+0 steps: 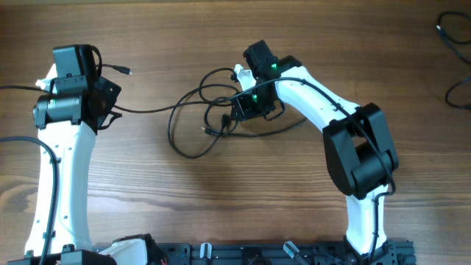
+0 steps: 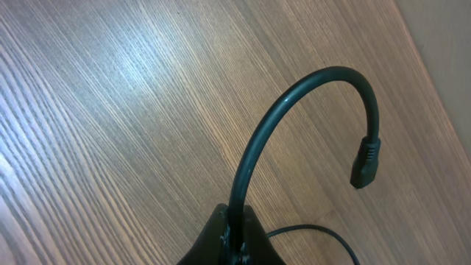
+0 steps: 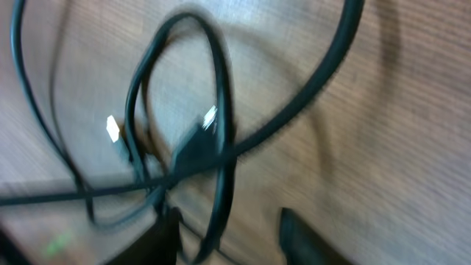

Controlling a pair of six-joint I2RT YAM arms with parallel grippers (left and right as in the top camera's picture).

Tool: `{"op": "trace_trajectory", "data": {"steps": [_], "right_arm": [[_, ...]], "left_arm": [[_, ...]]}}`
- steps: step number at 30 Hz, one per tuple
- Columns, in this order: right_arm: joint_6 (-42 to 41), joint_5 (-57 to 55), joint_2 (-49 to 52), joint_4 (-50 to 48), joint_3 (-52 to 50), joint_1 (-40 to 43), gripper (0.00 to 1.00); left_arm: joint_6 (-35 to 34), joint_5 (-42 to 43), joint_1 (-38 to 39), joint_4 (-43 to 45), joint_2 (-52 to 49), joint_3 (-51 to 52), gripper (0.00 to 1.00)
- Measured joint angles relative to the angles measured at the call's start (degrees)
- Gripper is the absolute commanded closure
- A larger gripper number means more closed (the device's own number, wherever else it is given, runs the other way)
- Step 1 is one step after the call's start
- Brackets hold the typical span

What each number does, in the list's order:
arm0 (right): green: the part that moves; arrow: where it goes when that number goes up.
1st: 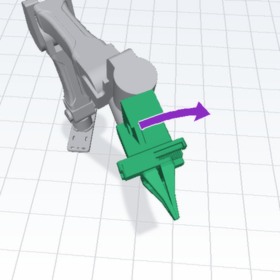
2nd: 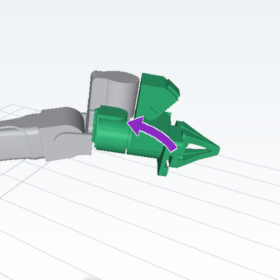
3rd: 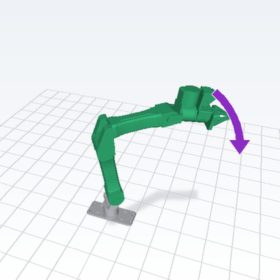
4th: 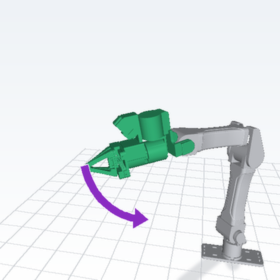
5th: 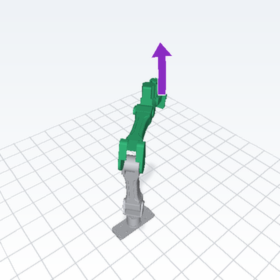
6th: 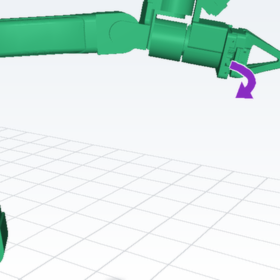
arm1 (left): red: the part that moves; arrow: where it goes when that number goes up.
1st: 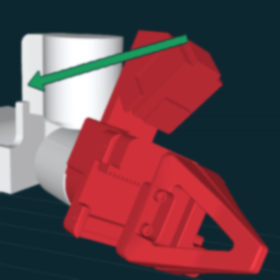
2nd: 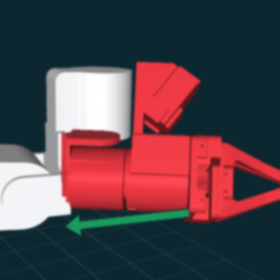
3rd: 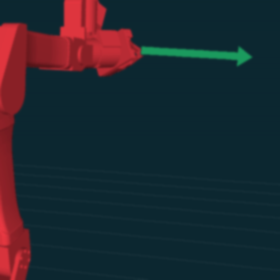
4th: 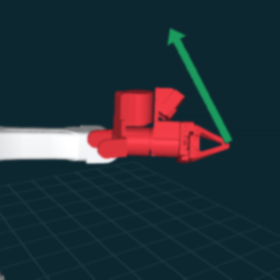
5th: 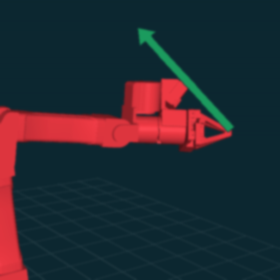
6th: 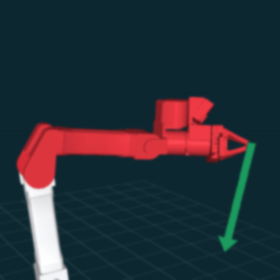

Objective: Untangle cables

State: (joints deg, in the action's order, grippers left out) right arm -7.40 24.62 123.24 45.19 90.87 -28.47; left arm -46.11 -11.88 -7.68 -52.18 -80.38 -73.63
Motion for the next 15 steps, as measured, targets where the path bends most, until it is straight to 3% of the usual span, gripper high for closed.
{"op": "trace_trajectory", "data": {"steps": [6,11,15], "right_arm": [[-4.9,-0.2,0.3,-7.2,-4.2,0.0,0.96],[-5.6,-3.8,0.3,-5.8,-4.1,1.8,0.96],[-5.7,-11.9,-1.1,-3.7,-3.1,8.1,0.96]], "left_arm": [[0.0,0.4,0.0,-0.1,0.0,0.0,0.96],[0.0,0.6,0.0,-0.1,0.0,0.0,0.96],[0.0,0.6,0.0,-0.1,0.0,0.0,0.96]]}}
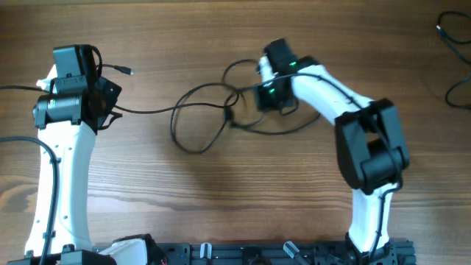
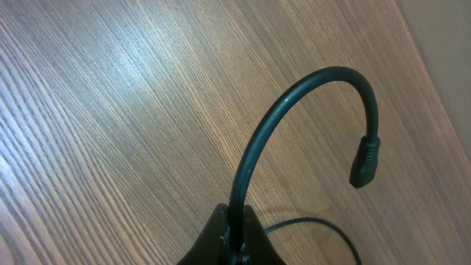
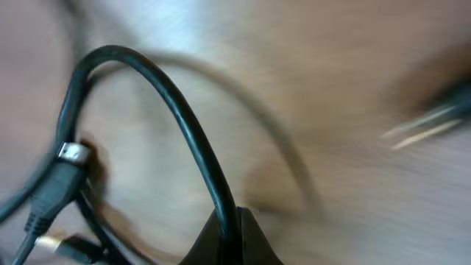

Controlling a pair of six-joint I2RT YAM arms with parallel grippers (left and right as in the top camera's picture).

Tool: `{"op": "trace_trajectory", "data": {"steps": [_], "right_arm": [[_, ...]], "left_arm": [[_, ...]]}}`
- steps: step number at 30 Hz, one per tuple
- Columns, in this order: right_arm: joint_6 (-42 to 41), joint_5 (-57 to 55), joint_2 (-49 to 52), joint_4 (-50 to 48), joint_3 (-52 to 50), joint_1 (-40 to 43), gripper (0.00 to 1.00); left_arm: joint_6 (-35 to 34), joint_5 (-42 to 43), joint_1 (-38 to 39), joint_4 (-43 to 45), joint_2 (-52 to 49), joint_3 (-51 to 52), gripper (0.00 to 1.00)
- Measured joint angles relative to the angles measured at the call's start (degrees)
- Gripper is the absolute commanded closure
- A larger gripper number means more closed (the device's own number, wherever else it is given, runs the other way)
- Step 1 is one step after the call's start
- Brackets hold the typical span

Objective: Untangle cables

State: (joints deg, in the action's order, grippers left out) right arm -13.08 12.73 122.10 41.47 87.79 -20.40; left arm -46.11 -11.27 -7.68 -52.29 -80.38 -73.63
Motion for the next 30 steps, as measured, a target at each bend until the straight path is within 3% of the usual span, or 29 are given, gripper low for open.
{"op": "trace_trajectory", "data": {"steps": [5,10,18,24,30], "right_arm": [[0.4,-10.3,-8.5,0.0,3.0,9.0,0.96],[2.7,-11.7,-17.2,0.0,5.0,10.8,0.96],[3.1,-4.6,-26.9,0.1,5.2,10.4,0.96],[2.8,2.0,-28.2,0.9,5.2,10.4,0.96],[2.6,1.7,-28.9,1.3,5.2,10.4,0.96]], "left_arm": [[0.0,0.0,0.0,-0.3,0.0,0.0,0.96],[0.0,0.0,0.0,-1.3,0.0,0.0,0.96],[3.1,6.4,0.0,-1.8,0.0,0.0,0.96],[7.6,10.8,0.1,-4.6,-0.5,0.0,0.96],[10.7,13.2,3.8,-5.3,-4.3,0.1,0.96]]}}
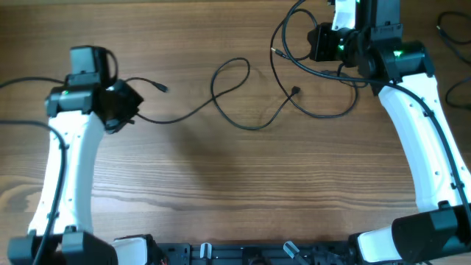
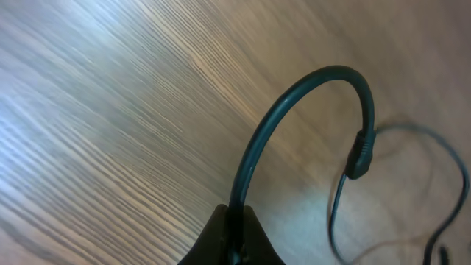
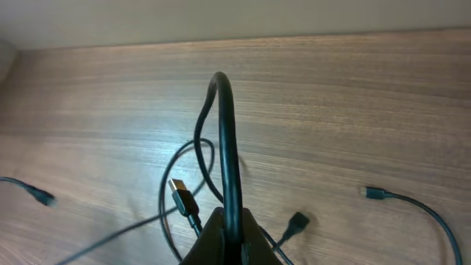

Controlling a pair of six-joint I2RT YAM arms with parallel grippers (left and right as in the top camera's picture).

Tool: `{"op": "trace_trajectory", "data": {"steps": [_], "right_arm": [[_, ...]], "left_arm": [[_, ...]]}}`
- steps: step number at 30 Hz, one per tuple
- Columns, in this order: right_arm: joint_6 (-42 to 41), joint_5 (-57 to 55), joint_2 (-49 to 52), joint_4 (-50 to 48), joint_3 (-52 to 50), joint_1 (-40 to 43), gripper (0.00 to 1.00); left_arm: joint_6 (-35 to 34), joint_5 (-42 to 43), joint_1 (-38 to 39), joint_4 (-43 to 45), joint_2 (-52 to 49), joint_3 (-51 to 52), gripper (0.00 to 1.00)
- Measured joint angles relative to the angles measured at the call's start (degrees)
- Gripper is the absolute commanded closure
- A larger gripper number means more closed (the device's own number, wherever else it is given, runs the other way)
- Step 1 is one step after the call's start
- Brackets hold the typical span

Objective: Untangle cables

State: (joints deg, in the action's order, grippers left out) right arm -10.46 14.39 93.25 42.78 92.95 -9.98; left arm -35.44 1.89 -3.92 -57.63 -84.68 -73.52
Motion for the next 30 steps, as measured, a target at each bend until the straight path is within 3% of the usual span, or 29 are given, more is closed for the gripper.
{"op": "trace_trajectory", "data": {"steps": [4,8,11,15,24,30], "right_arm": [[-0.1,-2.2,-0.1,1.3,0.0,0.0,0.96],[-0.2,-3.4,-0.1,2.4,0.0,0.0,0.96],[-0.2,-3.8,-0.1,3.1,0.0,0.0,0.96],[-0.2,-4.2,-0.1,3.9,0.0,0.0,0.96],[-0.2,-4.4,-0.1,4.4,0.0,0.0,0.96],[-0.2,-4.4,-0.1,4.6,0.0,0.0,0.96]], "left_arm": [[7.6,5.8,7.3,1.7,-4.5,0.1,0.95],[13.3,8.6,14.3,1.9,-7.4,0.1,0.86],[15.1,9.6,19.1,3.7,-9.9,0.1,0.64],[16.0,10.1,25.1,7.3,-13.4,0.1,0.41],[16.3,10.2,34.9,20.2,-18.9,0.3,0.33],[16.3,9.2,39.8,33.4,-24.3,0.4,0.27]]}}
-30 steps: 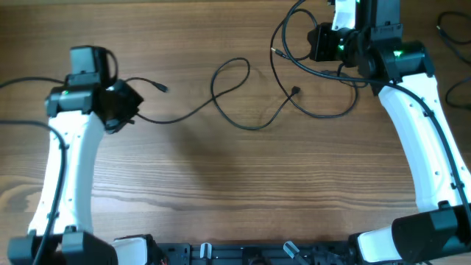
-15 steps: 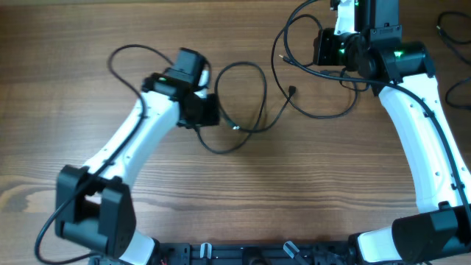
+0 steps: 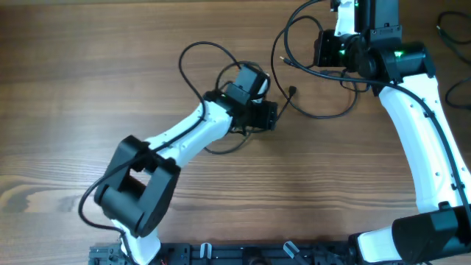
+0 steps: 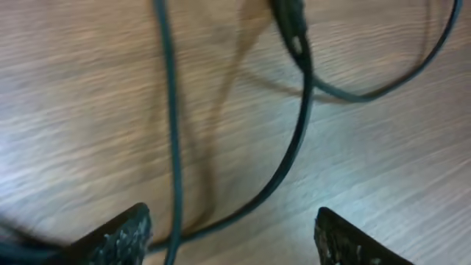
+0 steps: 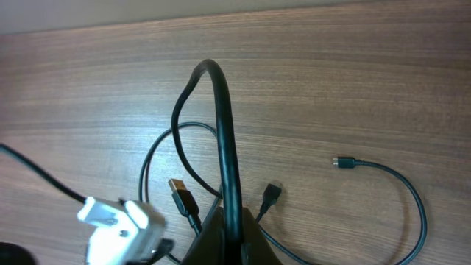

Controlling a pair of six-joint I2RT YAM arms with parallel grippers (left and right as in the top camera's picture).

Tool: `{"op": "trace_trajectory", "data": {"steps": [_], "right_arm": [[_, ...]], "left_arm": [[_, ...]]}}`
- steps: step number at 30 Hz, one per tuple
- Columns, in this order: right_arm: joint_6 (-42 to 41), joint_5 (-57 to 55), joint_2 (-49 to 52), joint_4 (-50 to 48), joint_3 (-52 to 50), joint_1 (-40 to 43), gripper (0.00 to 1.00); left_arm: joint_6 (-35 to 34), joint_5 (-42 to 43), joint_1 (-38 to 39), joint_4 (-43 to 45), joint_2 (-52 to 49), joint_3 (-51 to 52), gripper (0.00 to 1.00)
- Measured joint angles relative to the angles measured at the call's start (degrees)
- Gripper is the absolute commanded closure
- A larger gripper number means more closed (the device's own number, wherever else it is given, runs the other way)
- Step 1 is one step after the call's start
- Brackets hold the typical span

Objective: Untangle cables

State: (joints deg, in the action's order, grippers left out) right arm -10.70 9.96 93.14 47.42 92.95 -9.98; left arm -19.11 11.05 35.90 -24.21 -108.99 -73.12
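Observation:
Two black cables lie on the wooden table. My right gripper (image 3: 321,48) (image 5: 235,221), at the back right, is shut on the thicker cable (image 5: 221,125), which arches up from its jaws. That cable's loop (image 3: 324,115) trails toward the middle, where a small plug (image 3: 293,91) (image 5: 271,195) and a USB plug (image 5: 180,193) lie. The thin cable (image 3: 193,53) loops at centre left. My left gripper (image 3: 271,116) (image 4: 232,235) hovers open at the centre, fingers (image 4: 118,235) wide apart. A thin cable (image 4: 169,125) and a thicker plugged one (image 4: 294,110) run below and between them.
More black cables (image 3: 452,37) lie at the far right edge of the table. Another loose cable with a small plug (image 5: 346,162) curves to the right of my right gripper. The arms' base rail (image 3: 243,254) runs along the front edge.
My left gripper has let go of the cable end it held at the left and now stands open at the table's centre, over the cables. The right gripper still holds its cable at the back right.
First my left gripper held a cable end at the far left, and the right stood open in the tangle at the centre. Then the right was shut on a cable. Later it held that cable at the back right, cables spread apart. Now the left is open at the centre.

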Motion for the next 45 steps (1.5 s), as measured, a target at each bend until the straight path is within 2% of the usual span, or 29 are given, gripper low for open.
{"op": "trace_trajectory", "data": {"steps": [7,20,23,27,28,32,36,40,45], "right_arm": [[0.0,0.0,0.0,0.2,0.0,0.0,0.96],[0.0,0.0,0.0,0.2,0.0,0.0,0.96],[0.0,0.0,0.0,0.2,0.0,0.0,0.96],[0.0,0.0,0.0,0.2,0.0,0.0,0.96],[0.0,0.0,0.0,0.2,0.0,0.0,0.96],[0.0,0.0,0.0,1.0,0.0,0.0,0.96],[0.1,0.0,0.0,1.5,0.0,0.0,0.96],[0.0,0.0,0.0,1.5,0.0,0.0,0.96],[0.0,0.0,0.0,1.8,0.0,0.0,0.96]], "left_arm": [[0.0,-2.5,1.0,6.6,-3.5,0.0,0.28],[0.0,-3.1,4.1,9.8,-6.9,0.0,0.35],[0.0,-3.1,5.1,9.9,-7.4,0.0,0.46],[0.2,-3.1,5.2,10.1,-7.4,0.0,0.91],[0.3,-3.2,5.2,10.1,-7.4,0.0,0.96],[0.6,-3.8,5.0,9.0,-7.4,0.0,0.96],[0.2,-8.7,3.0,3.0,-5.0,0.1,0.96],[-5.4,-16.6,-1.7,-5.7,1.8,0.1,0.96],[-11.7,-18.3,-7.8,-16.3,4.7,0.0,0.96]]}}
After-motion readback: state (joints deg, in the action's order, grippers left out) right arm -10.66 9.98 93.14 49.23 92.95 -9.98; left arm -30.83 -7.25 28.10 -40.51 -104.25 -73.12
